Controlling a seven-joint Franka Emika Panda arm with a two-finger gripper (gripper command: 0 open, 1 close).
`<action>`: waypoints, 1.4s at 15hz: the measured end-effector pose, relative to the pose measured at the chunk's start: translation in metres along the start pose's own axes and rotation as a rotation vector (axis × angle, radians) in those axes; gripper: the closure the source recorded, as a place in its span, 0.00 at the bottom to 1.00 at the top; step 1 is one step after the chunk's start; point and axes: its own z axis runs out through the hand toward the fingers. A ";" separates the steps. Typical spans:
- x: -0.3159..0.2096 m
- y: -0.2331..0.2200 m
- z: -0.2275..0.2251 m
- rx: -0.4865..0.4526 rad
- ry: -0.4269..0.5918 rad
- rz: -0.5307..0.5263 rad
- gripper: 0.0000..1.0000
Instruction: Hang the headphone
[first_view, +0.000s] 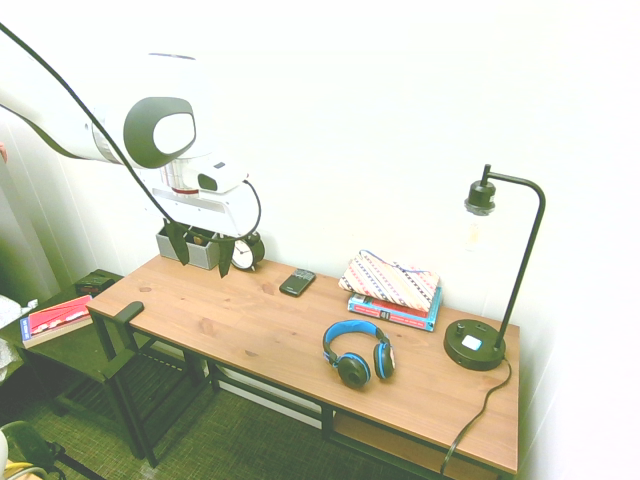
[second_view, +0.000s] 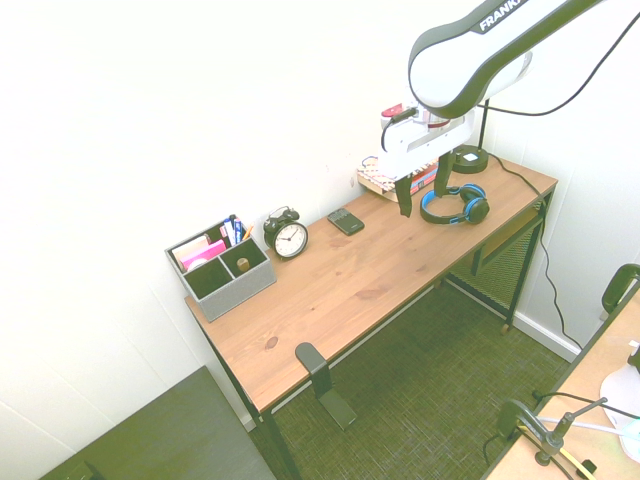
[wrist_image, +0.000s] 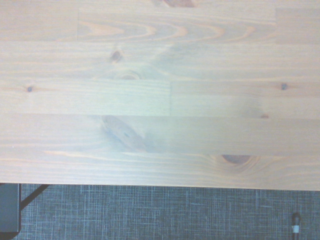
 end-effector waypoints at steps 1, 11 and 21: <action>0.000 0.000 0.000 -0.002 0.000 0.000 0.00; 0.142 0.024 0.030 0.062 0.120 0.420 0.00; 0.227 0.040 0.168 0.046 0.078 0.421 1.00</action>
